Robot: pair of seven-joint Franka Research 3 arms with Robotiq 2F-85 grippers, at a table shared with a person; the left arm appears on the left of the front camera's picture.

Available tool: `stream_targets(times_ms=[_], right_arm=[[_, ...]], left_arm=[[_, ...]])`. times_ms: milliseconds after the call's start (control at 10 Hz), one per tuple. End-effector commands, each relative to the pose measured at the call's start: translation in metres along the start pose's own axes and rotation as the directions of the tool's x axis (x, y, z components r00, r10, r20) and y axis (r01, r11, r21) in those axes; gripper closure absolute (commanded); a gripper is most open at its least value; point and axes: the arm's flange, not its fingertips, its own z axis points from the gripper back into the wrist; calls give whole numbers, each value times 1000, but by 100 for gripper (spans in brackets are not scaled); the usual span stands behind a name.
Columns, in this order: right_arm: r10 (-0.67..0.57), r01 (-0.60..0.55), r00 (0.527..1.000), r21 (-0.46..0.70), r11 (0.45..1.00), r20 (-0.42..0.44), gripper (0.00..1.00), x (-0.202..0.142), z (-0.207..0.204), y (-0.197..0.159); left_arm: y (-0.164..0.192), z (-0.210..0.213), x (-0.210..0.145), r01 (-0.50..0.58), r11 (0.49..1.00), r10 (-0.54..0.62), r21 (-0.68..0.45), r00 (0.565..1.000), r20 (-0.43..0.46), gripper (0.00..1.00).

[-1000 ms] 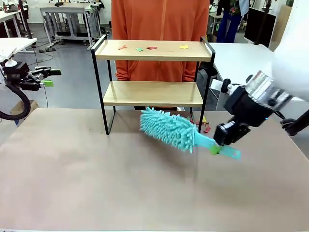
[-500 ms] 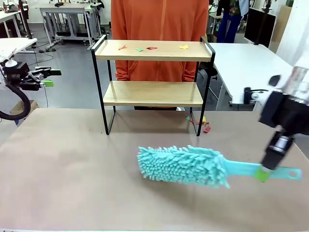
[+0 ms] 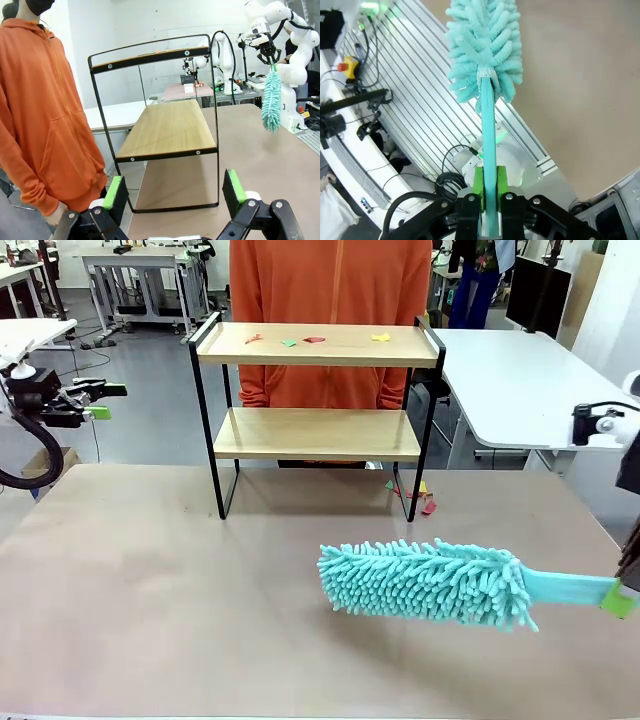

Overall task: Clean the shelf.
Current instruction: Clean the specific section of the Shelf indicated by the human with the Duster.

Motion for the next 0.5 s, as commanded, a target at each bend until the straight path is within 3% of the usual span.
stream_targets(times_ms=[0,400], right_arm=[[15,-15,1000,-10,1000,-19,87,2,-3,3],[15,-15,1000,-10,1000,-19,87,2,-3,3]], left_arm=[[-3,-1,2,10,1000,-11,-8,1000,-17,0],[-3,-1,2,10,1000,-11,-8,1000,-17,0]])
